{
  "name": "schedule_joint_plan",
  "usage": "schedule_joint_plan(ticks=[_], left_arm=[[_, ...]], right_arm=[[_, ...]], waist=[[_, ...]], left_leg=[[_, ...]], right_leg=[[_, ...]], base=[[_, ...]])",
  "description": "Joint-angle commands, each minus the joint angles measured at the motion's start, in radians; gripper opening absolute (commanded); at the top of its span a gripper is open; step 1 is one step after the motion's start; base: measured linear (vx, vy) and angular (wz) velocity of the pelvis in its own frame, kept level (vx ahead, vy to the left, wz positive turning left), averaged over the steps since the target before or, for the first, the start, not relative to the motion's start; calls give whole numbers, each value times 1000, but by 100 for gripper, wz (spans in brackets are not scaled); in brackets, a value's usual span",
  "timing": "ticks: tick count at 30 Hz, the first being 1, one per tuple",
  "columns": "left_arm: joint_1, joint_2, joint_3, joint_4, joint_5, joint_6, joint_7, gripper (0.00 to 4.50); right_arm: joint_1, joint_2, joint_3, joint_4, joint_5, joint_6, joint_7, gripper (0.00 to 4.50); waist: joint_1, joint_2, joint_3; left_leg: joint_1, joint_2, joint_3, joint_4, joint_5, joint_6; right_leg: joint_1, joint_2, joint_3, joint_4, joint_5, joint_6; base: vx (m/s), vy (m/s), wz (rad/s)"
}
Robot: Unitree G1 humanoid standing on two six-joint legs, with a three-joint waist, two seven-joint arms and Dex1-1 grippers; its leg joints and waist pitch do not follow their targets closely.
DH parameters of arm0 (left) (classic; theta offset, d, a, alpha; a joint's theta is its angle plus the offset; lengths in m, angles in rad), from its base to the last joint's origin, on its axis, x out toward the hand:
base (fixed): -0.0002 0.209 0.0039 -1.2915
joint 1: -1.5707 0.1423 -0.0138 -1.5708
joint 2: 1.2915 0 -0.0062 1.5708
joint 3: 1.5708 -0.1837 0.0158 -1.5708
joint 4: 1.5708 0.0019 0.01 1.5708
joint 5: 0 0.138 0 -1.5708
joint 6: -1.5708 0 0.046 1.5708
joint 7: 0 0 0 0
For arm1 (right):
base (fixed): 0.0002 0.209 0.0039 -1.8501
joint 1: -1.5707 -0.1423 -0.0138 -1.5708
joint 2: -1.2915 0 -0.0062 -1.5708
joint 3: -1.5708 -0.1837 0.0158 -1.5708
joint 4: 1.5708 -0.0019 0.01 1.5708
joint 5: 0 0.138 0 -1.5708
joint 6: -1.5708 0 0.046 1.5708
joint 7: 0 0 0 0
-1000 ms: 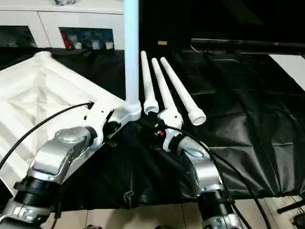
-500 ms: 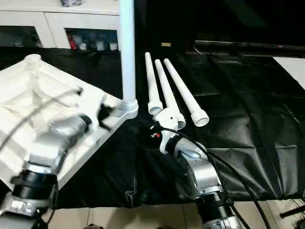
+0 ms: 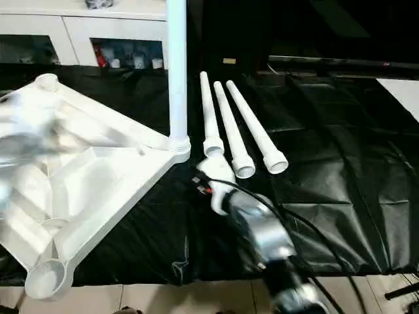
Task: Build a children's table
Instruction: Rotate leg to tighten, then rotate table base
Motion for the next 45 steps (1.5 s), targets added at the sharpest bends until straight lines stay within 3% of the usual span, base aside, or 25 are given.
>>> schedule_joint_plan(ticks=[1, 3, 6, 7, 8, 9, 12, 13, 14, 15, 18, 22, 25, 30, 32, 35, 40, 45], left_arm=[[22, 31, 11, 6, 15, 13, -17, 76], [58, 64, 2, 4, 24, 32, -51, 49], [93, 84, 5, 1, 33, 44, -67, 35], [93, 84, 5, 1, 33, 44, -67, 23], [103, 93, 2, 5, 30, 44, -72, 10], [110, 101, -5, 7, 28, 47, -79, 0], [137, 130, -36, 10, 22, 75, -120, 0], [142, 136, -43, 10, 24, 82, -128, 0], [146, 139, -47, 9, 24, 91, -137, 0], [163, 153, -64, 10, 29, 120, -159, 0], [181, 172, -89, 18, 44, 143, -186, 0], [194, 196, -113, 23, 28, 134, -237, 0], [217, 221, -150, 11, 11, 125, -308, 0], [337, 279, -250, -149, -93, 103, -564, 0], [349, 286, -260, -173, -104, 109, -585, 0], [369, 274, -262, -220, -137, 121, -610, 0], [398, 282, -298, -325, -190, 146, -696, 0], [418, 286, -307, -429, -251, 147, -769, 0]], right_arm=[[-24, 7, -3, 34, -3, -2, -13, 371], [-45, 18, -7, 63, -2, -11, -25, 371], [-77, 31, -18, 109, -7, -21, -50, 371], [-77, 31, -18, 109, -7, -21, -50, 371], [-89, 35, -21, 129, -8, -27, -53, 371], [-96, 39, -24, 141, -6, -29, -52, 341], [-119, 50, -31, 189, 5, -35, -46, 341], [-122, 52, -31, 197, 6, -35, -44, 311], [-125, 52, -30, 204, 5, -36, -43, 311], [-132, 54, -22, 226, -1, -41, -38, 302], [-149, 61, -16, 273, -7, -57, -41, 280], [-175, 73, -19, 330, -13, -79, -43, 257], [-187, 80, -22, 357, -15, -92, -43, 215], [-219, 99, -24, 431, -17, -129, -40, 174], [-224, 101, -24, 440, -18, -134, -40, 166], [-238, 107, -24, 474, -21, -153, -35, 133], [-254, 113, -21, 515, -26, -180, -23, 95], [-268, 122, -20, 540, -28, -197, -14, 53]], waist=[[2, 26, -68], [2, 28, -67], [6, 31, -66], [2, 29, -64], [5, 31, -66], [2, 30, -65], [2, 30, -65], [1, 30, -65], [1, 31, -66], [2, 25, -70], [0, 29, -69], [2, 29, -69], [3, 26, -70], [0, 24, -72], [-1, 23, -72], [1, 24, -67], [-1, 20, -53], [-3, 21, -55]], left_leg=[[16, 12, 3, -60, -226, -9], [12, 11, 3, -62, -231, -11], [18, 13, 4, -63, -253, -18], [12, 12, 1, -66, -261, -22], [16, 12, 2, -65, -263, -23], [13, 12, 1, -65, -268, -23], [14, 11, 1, -65, -269, -20], [14, 12, 1, -65, -268, -20], [13, 12, 2, -65, -259, -19], [11, 12, 2, -63, -232, -16], [12, 12, 3, -63, -230, -13], [14, 12, 3, -64, -246, -13], [15, 14, 1, -65, -245, -14], [14, 16, 5, -65, -231, -15], [13, 15, 5, -65, -228, -13], [18, 16, 8, -67, -263, -18], [27, 16, -1, -75, -404, -33], [27, 15, -1, -73, -389, -30]], right_leg=[[53, -61, 45, -65, -155, -173], [55, -63, 46, -62, -160, -180], [49, -64, 47, -65, -172, -180], [54, -64, 47, -64, -186, -179], [52, -65, 47, -66, -188, -176], [52, -67, 48, -64, -187, -177], [51, -66, 49, -65, -198, -176], [51, -67, 49, -64, -196, -177], [52, -66, 49, -64, -183, -180], [56, -68, 49, -58, -156, -188], [54, -67, 48, -59, -142, -197], [53, -68, 49, -61, -162, -200], [54, -71, 49, -60, -172, -201], [53, -70, 51, -54, -136, -218], [55, -70, 51, -54, -140, -218], [49, -70, 53, -60, -200, -208], [44, -77, 53, -81, -427, -160], [41, -73, 54, -80, -420, -156]], base=[[0, 0, 0], [0, 0, 0], [0, 0, 0], [0, 0, 0], [0, 0, 0], [0, 0, 0], [0, 0, 0], [0, 0, 0], [0, 0, 0], [0, 0, 0], [0, 0, 0], [0, 0, 0], [0, 0, 0], [0, 0, 0], [0, 0, 0], [0, 0, 0], [0, 0, 0], [0, 0, 0]])
